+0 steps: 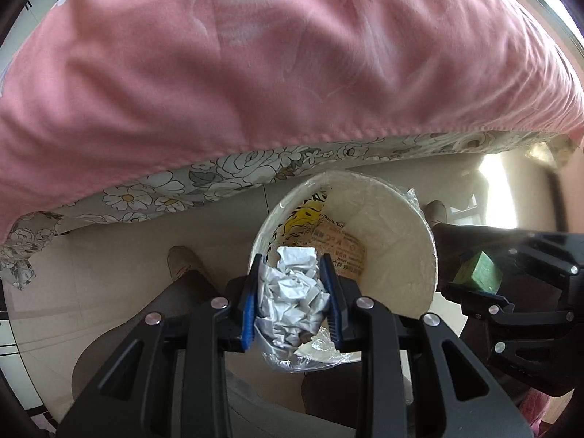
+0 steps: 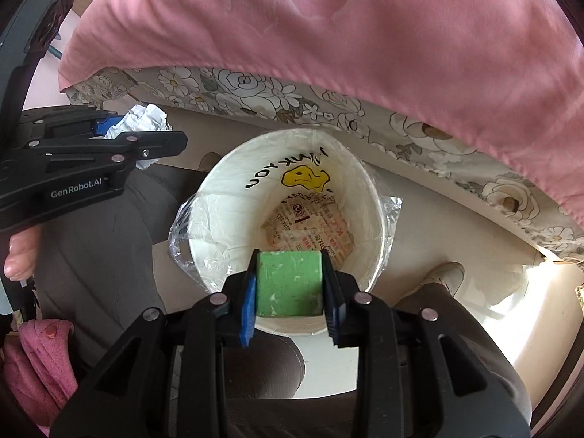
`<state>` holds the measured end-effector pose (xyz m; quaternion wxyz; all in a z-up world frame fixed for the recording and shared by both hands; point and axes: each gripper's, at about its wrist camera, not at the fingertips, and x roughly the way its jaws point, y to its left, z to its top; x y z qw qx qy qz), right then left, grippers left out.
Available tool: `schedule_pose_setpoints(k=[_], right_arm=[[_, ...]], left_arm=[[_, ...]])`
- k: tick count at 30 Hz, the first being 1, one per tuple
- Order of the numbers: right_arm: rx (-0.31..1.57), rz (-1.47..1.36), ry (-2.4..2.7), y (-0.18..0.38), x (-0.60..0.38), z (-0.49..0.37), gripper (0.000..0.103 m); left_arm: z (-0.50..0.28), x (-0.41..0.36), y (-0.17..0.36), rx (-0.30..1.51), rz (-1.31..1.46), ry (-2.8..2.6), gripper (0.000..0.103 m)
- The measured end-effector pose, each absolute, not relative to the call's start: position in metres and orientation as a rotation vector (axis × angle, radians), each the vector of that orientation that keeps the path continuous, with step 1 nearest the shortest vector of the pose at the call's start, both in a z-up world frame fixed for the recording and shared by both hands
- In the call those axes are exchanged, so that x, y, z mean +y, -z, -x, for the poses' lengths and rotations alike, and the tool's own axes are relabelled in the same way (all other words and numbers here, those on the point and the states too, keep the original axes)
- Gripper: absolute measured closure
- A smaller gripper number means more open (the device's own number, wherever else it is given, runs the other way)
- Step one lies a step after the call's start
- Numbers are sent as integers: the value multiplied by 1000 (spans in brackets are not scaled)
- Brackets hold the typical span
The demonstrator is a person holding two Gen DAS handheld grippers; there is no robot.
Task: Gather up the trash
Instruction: 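Carry the foil ball and green sponge in both tools over the trash bin, then open left tool dropping the foil ball while right tool releases the sponge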
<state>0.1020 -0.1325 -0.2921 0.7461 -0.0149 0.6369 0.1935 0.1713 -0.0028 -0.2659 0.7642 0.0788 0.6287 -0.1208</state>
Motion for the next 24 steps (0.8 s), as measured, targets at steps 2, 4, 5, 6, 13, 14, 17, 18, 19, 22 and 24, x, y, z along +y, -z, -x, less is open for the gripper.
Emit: schedule_pose_setpoints(k=[2,4,5,6,13,14,17,18,19,22,24], right_arm=[[1417,16,-417,304,-134,-105,71],[1440,0,-413,315,-134,-107,71],[1450,-6,-411,322,-135,-109,71],[1461,-12,-407,328,-135,-110,71],[1531,-40,-389,363,-132,-117,71],[1541,-43,-388,368,-132,-117,71],[1572,-45,-386,383,-129,-118,71],[1584,-42,-383,387,-128,-119,71],[1596,-40,-380,393,-127,-119,71],[1629,-45,-368,409,-127,-121,71],[1648,-43,-359,417,-127,-121,71]], left_arm=[[-173,-6,277,1390,-175,268,70],[-174,-8,288,1412,-179,272,70],[-174,-10,293,1424,-180,273,70],[-175,-11,301,1437,-179,274,70],[-178,-20,347,1540,-189,273,70],[-178,-21,354,1553,-194,275,70],[-178,-25,373,1595,-206,277,70],[-178,-25,379,1608,-205,275,70],[-178,-26,385,1620,-205,278,70],[-180,-27,399,1652,-203,272,69],[-180,-27,406,1664,-208,267,68]])
